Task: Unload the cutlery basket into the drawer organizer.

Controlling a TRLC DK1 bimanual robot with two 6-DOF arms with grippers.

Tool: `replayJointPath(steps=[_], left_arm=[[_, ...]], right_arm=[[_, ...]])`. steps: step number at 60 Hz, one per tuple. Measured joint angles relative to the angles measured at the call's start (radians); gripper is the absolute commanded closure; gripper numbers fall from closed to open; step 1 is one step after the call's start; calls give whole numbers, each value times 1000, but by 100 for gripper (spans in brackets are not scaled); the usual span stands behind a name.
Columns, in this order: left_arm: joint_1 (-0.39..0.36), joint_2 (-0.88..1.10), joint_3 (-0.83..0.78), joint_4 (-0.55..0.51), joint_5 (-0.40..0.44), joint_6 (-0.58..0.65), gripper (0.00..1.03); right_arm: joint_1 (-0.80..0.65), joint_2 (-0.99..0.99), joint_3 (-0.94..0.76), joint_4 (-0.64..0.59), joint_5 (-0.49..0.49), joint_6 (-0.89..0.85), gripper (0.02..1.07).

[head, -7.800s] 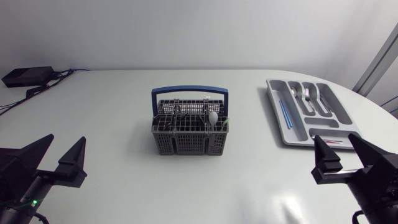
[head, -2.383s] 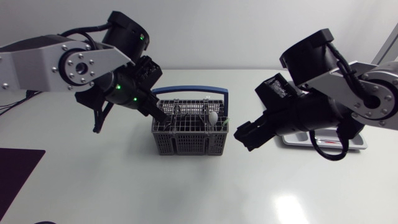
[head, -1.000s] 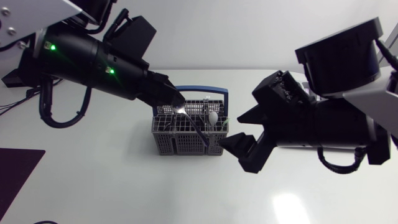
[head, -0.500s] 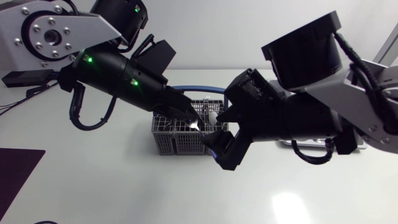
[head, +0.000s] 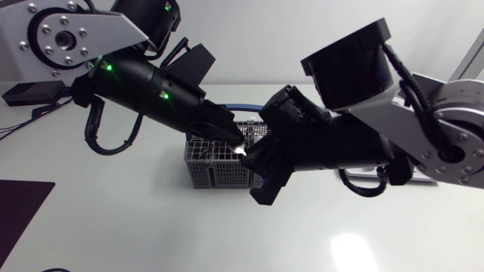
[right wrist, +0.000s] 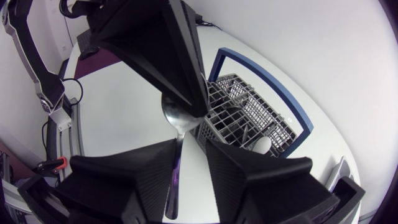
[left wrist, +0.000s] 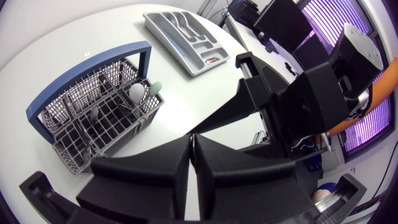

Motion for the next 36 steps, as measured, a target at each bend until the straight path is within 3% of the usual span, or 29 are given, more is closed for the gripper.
replayJointPath(steps=[8, 25, 31, 36], left_arm=[[5, 0, 8, 4, 0, 0, 94], [20, 0, 15, -12, 1, 0, 31], [39, 0, 35, -15, 2, 0, 20], [74, 0, 64, -15, 2, 0, 17]], right_arm=[[5, 0, 0, 11, -3, -6, 101], [5, 0, 0, 9, 0, -18, 101], [3, 0, 0, 1, -16, -20, 102], [-2, 0, -1, -17, -31, -24, 102]])
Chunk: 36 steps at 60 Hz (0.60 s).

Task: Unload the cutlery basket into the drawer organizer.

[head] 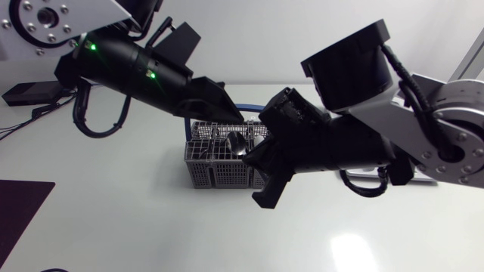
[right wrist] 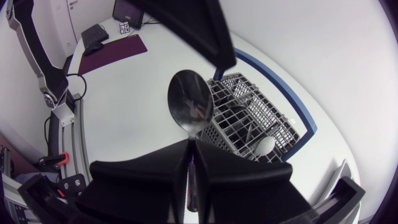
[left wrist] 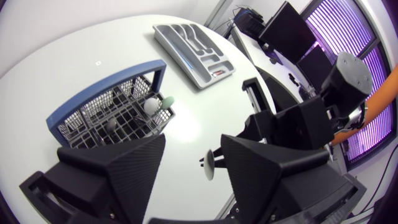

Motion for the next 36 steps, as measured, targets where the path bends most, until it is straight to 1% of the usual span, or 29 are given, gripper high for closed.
replayJointPath(steps=[11, 18, 23, 28, 32, 36], left_arm=[[94, -16, 43, 1, -5, 0, 17], [124, -38, 48, 8, -66, 2, 17], [127, -47, 47, 8, -112, 21, 17], [117, -52, 46, 2, -183, 58, 17], [91, -58, 30, -4, -267, 99, 17], [47, -61, 4, -16, -347, 138, 17]], right_arm=[[-47, -31, -22, -41, -60, -31, 101], [-109, -58, -37, -71, -95, -71, 102], [-168, -76, -42, -98, -132, -106, 101], [-233, -89, -47, -125, -176, -148, 102], [-282, -92, -47, -149, -200, -186, 102], [-323, -92, -47, -173, -212, -225, 101]])
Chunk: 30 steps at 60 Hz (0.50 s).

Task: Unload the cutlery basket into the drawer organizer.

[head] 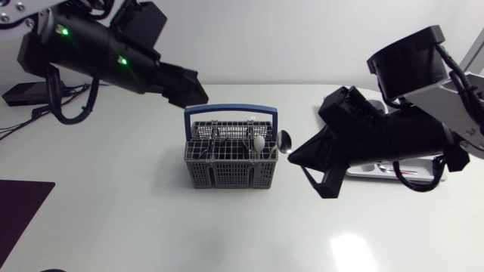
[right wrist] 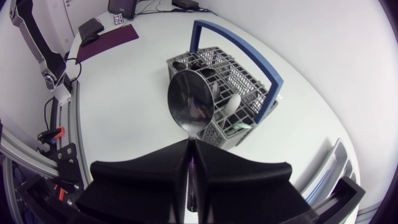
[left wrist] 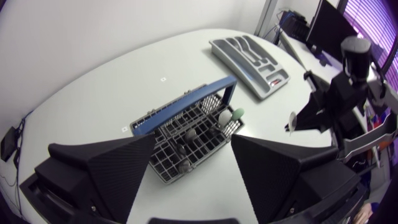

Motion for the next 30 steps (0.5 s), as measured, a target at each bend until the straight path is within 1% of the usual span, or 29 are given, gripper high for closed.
replayJointPath(steps=[9, 16, 30], left_arm=[[-100, 0, -69, -10, -175, 56, 17], [-160, 0, -110, -11, -282, 77, 18], [-246, 0, -167, -13, -426, 82, 18]], right_arm=[[-93, 0, 0, -74, -33, -103, 102], [-162, 0, 0, -126, -43, -186, 102], [-275, 2, 0, -206, -47, -337, 102]])
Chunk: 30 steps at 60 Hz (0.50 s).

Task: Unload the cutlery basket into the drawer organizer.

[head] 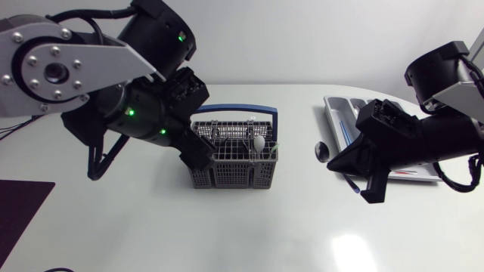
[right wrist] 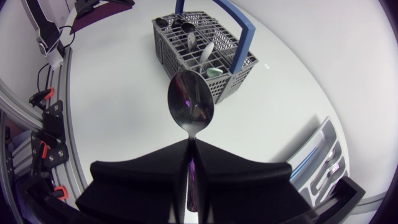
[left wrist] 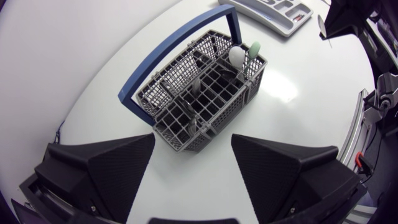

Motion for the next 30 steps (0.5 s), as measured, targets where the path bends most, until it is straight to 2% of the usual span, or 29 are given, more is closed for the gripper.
replayJointPath(steps=[14, 30], left_arm=[[-106, 24, -54, 3, -125, 0, 18], [-176, 93, -63, 63, -235, -1, 18]], right_arm=[[-121, 27, 0, -40, -5, -140, 102], [-238, 76, 0, -66, 8, -356, 101]])
